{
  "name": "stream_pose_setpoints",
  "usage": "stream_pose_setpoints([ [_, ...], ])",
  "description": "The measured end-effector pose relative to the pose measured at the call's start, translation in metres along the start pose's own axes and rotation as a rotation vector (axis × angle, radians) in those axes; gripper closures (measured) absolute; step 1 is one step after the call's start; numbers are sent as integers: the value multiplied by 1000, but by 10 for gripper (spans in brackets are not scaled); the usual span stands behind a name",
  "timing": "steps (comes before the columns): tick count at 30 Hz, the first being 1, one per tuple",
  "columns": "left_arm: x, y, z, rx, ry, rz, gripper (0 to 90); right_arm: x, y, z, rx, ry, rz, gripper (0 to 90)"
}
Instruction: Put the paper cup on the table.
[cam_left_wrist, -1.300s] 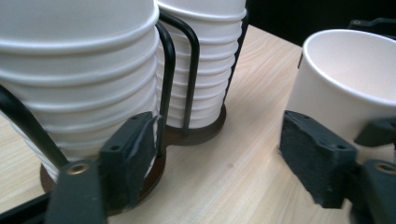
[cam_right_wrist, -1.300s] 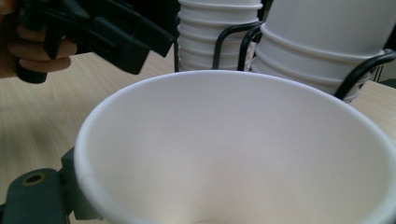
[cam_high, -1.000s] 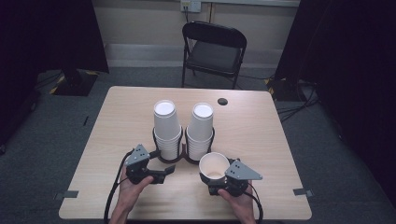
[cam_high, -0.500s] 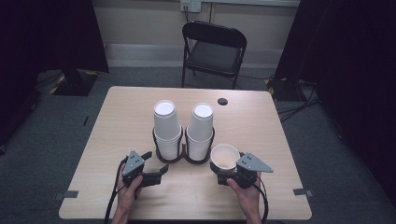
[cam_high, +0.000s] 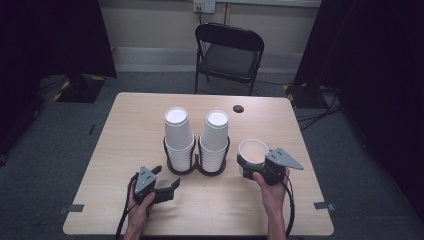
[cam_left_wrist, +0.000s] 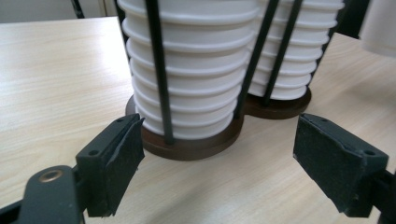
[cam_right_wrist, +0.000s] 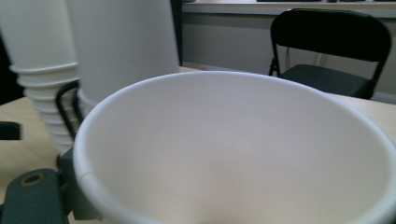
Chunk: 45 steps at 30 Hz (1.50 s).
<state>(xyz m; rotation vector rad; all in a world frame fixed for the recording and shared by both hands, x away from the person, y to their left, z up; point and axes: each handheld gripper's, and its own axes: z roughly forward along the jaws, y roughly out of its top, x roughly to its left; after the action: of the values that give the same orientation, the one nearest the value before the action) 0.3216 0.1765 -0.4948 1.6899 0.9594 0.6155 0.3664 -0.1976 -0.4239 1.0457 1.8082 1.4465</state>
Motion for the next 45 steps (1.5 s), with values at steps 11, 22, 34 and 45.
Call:
stream_pose_setpoints([
  [11, -2, -3, -5, -42, 26, 14, 160, -17, 9, 25, 8, -43, 4, 103],
  [22, -3, -4, -8, -71, 32, 21, 168, -28, 7, 58, -19, -47, 21, 103],
  [34, -3, -5, -10, -94, 55, 16, 157, -41, 2, 91, 49, -86, 16, 103],
  [45, -3, -5, -11, -101, 54, 10, 158, -51, -18, 99, 95, -79, 49, 102],
])
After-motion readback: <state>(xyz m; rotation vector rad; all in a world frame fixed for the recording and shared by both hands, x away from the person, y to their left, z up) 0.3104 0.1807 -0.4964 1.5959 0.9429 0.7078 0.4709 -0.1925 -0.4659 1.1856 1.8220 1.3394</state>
